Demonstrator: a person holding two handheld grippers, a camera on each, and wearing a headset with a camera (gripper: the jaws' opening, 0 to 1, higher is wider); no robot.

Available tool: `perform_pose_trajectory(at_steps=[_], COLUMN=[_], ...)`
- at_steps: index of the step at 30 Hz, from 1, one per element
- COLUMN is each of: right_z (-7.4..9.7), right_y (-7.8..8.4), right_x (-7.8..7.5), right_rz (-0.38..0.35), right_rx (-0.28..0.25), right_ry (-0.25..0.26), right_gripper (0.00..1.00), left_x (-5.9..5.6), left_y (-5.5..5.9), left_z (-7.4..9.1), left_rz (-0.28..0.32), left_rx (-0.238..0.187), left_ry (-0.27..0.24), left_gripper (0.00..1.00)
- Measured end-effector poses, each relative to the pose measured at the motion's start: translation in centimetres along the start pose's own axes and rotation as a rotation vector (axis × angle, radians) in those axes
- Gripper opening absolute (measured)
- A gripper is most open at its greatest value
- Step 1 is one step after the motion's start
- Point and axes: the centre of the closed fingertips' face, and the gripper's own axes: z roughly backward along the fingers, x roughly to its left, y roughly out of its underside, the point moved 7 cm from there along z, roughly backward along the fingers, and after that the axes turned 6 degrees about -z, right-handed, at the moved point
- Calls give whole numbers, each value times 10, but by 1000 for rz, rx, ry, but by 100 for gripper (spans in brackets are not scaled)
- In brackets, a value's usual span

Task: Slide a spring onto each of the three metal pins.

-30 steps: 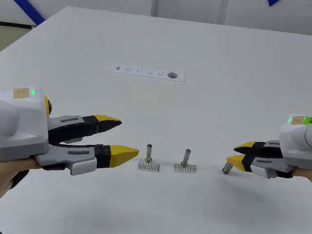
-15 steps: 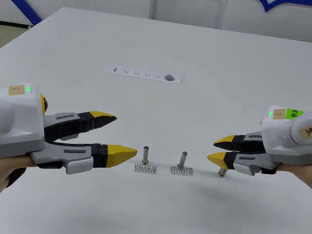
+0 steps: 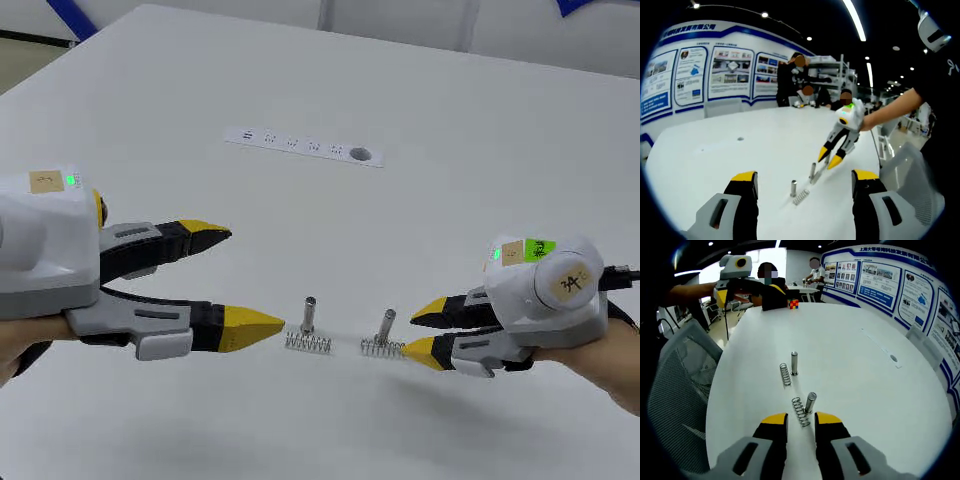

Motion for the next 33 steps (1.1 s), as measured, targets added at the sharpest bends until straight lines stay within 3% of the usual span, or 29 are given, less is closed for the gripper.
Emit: perform_pose_trajectory(at_steps=[15,25,33], right_z=[-30,-37,-37], right_y=[12,17,18], right_x=[-6,-3,1], right_rz=[45,46,62], right_rx=[113,141,144], right_ry=[-50,-97,-94], right_gripper=[21,16,12], left_x=[2,-3,-4], left_y=[8,15,16], left_z=[-3,-4,-4], left_rz=[-8,-21,-20], left_rx=[45,83,87], left_ry=[-10,7,8], left_gripper=[87,87,86])
